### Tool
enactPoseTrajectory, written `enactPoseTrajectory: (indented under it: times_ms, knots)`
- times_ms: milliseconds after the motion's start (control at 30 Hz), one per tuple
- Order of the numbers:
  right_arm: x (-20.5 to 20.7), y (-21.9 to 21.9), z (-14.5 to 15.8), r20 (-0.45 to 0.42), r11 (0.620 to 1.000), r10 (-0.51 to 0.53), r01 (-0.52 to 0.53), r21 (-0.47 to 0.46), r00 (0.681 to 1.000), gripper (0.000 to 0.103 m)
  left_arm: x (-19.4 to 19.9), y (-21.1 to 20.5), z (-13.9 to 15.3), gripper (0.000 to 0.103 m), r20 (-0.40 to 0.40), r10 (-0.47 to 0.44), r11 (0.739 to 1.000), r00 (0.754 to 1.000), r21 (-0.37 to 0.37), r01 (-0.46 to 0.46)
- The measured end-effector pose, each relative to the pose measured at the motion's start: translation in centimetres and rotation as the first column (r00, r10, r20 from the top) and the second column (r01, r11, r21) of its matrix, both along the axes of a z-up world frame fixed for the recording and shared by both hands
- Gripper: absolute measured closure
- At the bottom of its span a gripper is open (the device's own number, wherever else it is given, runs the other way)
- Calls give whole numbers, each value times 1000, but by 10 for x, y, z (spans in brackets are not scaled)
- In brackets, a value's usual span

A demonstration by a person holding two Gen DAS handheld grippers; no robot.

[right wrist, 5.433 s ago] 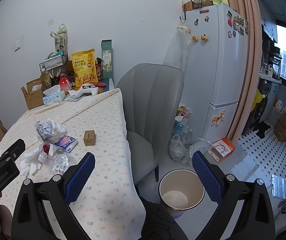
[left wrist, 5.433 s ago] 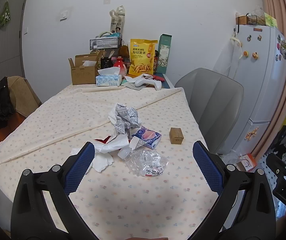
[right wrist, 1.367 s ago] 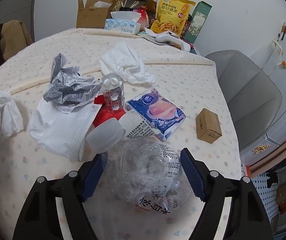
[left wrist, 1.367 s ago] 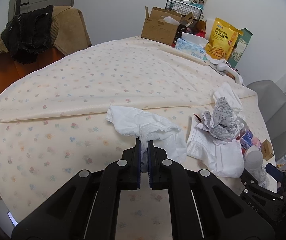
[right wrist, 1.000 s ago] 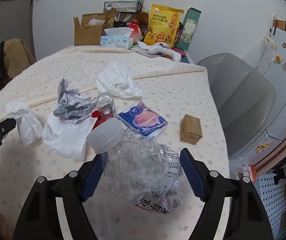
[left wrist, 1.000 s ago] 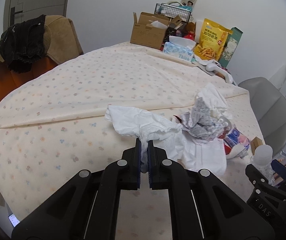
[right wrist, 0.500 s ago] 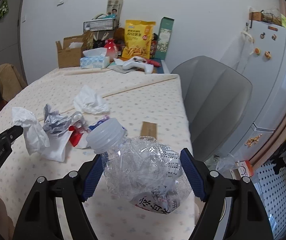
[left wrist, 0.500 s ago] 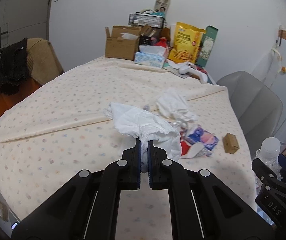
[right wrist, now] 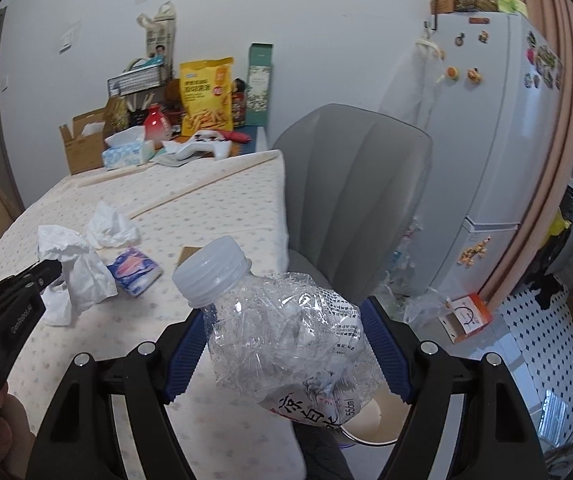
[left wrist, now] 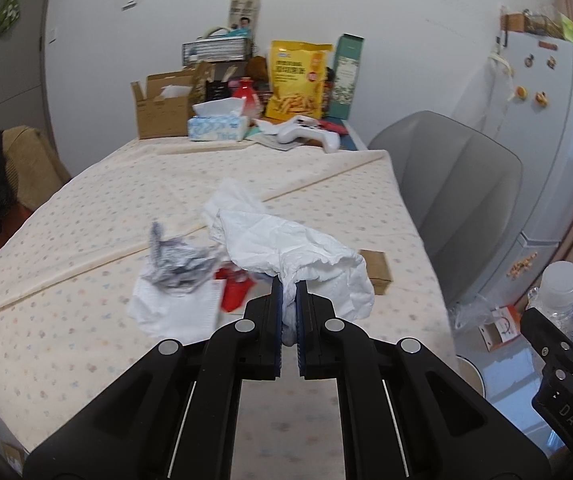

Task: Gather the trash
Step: 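Carry the tissue and the bottle over to the floor bin with both tools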

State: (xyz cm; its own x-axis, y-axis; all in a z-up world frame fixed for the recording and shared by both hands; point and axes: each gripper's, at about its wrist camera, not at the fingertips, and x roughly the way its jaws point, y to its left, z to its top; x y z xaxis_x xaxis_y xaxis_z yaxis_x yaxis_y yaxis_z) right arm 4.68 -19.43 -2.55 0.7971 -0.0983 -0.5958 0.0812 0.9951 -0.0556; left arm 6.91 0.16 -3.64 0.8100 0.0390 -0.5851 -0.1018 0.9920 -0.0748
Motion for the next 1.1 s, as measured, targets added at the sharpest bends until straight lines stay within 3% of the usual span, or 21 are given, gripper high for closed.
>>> enactPoseTrajectory:
  times_ms: [500,800,1100]
  knots:
    - [-20,-108,-2,10,980,-182,181,82,983,28,17,-134,-3,97,-27,-222,973,975,65,223]
    - [-15,-170,-28,-36,952,-274,277,133,961,28,34,-207,-24,97,-87,-320,939,943,101,328]
    - [-6,-234,-62,-101,914,-358,370,168,928,28,60,-284,-55,97,-173,-413,895,894,108,434]
